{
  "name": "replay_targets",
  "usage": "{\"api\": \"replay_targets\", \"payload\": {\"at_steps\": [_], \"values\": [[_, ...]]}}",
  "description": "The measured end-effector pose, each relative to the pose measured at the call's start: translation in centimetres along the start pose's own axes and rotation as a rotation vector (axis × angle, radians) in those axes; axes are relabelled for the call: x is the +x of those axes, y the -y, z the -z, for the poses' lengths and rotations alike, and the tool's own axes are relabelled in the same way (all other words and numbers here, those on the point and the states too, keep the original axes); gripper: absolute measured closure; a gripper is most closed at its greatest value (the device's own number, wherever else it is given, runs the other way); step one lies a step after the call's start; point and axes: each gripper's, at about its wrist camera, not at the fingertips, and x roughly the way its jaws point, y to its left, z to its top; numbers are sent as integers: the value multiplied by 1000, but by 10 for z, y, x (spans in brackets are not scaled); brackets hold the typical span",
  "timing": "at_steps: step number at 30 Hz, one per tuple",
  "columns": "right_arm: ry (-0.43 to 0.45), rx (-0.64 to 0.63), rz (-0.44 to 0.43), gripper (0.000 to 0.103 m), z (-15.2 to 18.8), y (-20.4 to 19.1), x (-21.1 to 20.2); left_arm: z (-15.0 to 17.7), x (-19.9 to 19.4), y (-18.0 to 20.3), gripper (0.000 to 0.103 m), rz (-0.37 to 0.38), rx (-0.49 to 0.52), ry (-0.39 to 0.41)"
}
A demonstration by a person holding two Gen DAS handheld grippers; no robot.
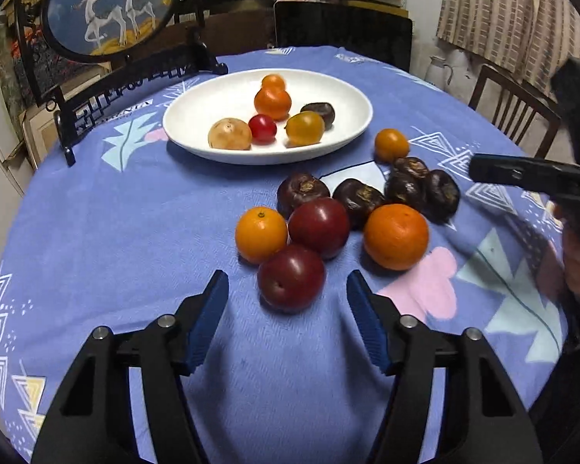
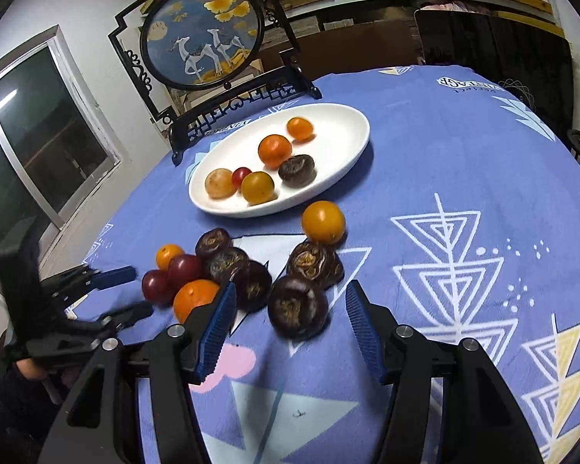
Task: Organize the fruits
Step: 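Grasp the dark red plum with the left tool while the right tool grasps another dark brown fruit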
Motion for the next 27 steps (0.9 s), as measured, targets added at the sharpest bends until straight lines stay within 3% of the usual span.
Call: {"api": "replay_targets", "payload": {"at_steps": [3,5,11,15,27], "values": [[-12,-2,2,44,3,2,-1,-1,26,-2,50,-14,-4,-76],[-30,-24,9,44,8,2,-1,-2,21,-4,66,36,-16,-42],[-62,-66,31,48,17,-2,6,4,-5,-1,66,45,-17,99],[-67,-84,42,48,14,-9,10,7,-8,-5,66,46,-53,113],[-123,-185,230,48,4,-35,41,6,-8,-11,66,55,-84,119]]}}
